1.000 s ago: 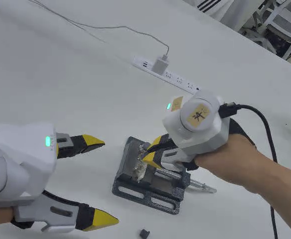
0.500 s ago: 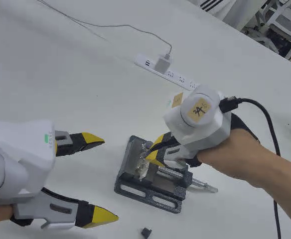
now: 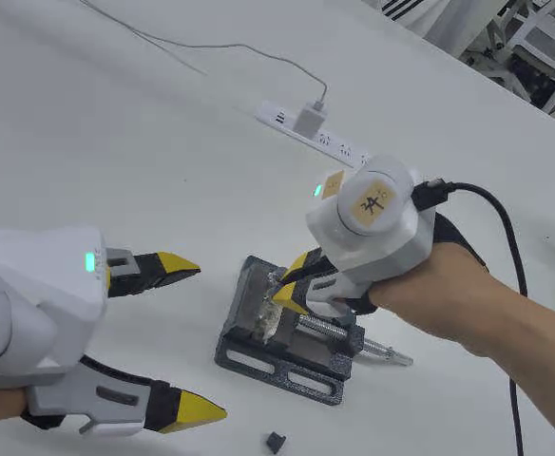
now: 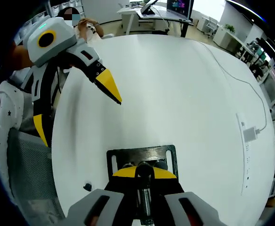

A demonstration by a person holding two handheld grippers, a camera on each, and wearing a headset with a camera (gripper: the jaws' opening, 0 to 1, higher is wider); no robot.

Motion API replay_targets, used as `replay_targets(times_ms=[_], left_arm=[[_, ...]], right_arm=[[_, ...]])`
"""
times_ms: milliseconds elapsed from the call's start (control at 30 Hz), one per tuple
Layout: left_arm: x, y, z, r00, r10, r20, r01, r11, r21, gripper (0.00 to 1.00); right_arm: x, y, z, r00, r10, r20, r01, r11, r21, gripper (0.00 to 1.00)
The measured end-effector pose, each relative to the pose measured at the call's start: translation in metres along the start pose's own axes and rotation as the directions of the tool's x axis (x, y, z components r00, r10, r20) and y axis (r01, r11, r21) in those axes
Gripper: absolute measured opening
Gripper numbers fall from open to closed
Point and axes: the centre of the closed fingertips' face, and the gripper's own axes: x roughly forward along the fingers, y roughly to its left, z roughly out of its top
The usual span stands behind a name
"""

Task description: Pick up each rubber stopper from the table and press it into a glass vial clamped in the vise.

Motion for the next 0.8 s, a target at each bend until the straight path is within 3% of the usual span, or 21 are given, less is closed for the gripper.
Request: replay_targets(times_ms=[267, 467, 800], left_arm=[[0.0014, 0.0009, 0.0008, 1.0000, -0.001, 0.000, 0.001, 1.000, 0.001, 0.74], [0.0005, 0.0008, 0.0027, 1.0000, -0.002, -0.002, 0.002, 1.000, 0.006, 0.74], [-0.0035, 0.0017, 0.0010, 1.0000, 0.006, -0.007, -0.006, 1.000, 0.000, 0.74]], right_arm=[[0.0004, -0.0013, 0.0007, 1.0000, 0.005, -0.007, -0.005, 1.000, -0.006, 0.05], [-0.0031, -0.0018, 0.0020, 0.9986, 0.012, 0.052, -0.013, 0.999, 0.029, 0.06], [-0.0016, -0.0003, -0.0012, 0.9982, -0.002, 0.061, 0.001, 1.000, 0.029, 0.07]])
